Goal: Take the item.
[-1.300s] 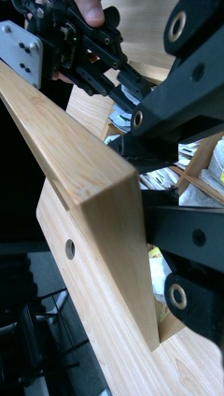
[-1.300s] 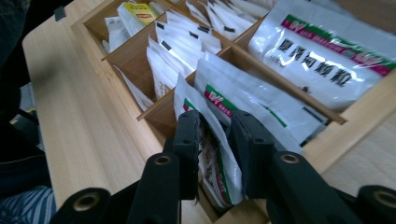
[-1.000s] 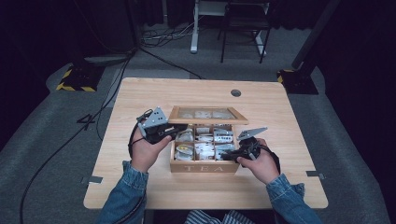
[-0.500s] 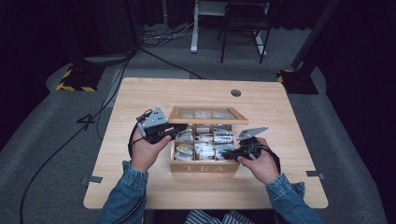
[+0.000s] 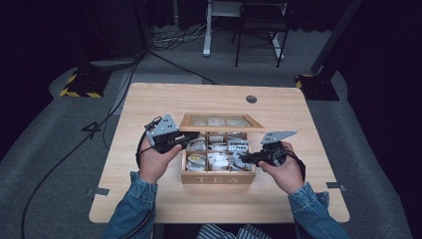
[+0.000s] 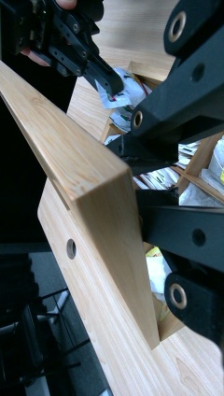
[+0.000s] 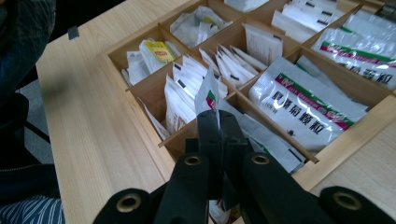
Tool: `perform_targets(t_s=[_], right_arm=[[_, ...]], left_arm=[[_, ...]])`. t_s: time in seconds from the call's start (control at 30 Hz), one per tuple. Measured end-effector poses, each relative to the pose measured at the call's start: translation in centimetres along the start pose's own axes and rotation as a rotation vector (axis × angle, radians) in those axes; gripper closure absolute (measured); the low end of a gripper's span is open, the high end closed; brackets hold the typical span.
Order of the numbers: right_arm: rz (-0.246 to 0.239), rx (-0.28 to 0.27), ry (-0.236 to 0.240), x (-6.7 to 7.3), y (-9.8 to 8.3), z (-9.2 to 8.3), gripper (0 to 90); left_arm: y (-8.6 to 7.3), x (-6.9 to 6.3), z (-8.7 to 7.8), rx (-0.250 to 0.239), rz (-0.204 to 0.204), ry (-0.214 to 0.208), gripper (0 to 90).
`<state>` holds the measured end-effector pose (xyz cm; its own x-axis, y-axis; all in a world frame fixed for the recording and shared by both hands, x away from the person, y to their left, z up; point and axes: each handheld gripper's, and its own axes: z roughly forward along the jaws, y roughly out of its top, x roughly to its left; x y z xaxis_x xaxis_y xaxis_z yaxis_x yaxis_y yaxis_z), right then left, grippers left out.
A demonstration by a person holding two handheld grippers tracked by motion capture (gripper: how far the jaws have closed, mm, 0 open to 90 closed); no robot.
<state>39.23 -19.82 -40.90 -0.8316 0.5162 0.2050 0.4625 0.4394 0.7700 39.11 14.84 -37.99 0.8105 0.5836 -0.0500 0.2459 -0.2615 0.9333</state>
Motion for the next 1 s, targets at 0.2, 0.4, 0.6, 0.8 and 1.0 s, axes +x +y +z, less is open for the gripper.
perform_targets(t_s=[0.2, 0.4, 0.6, 0.8, 1.0], right_arm=[[0.014, -0.039, -0.005, 0.0, 0.2, -0.7, 90.0], [0.013, -0.090, -0.014, -0.1, 0.4, -1.6, 90.0], [0.010, -0.121, -0.034, -0.3, 0.3, -2.6, 90.0], [0.024, -0.154, -0.060, -0.8, 0.1, -3.8, 90.0], [0.039, -0.171, -0.099, -1.7, -0.4, -5.3, 90.0]], left_arm=[[0.0, 0.0, 0.0, -0.001, 0.000, 0.000, 80.1], [0.0, 0.0, 0.0, -0.002, -0.002, -0.001, 80.0], [0.0, 0.0, 0.0, -0.003, -0.002, -0.002, 79.8], [0.0, 0.0, 0.0, -0.002, -0.001, 0.000, 79.8], [0.0, 0.0, 0.0, -0.002, -0.001, 0.000, 79.8]])
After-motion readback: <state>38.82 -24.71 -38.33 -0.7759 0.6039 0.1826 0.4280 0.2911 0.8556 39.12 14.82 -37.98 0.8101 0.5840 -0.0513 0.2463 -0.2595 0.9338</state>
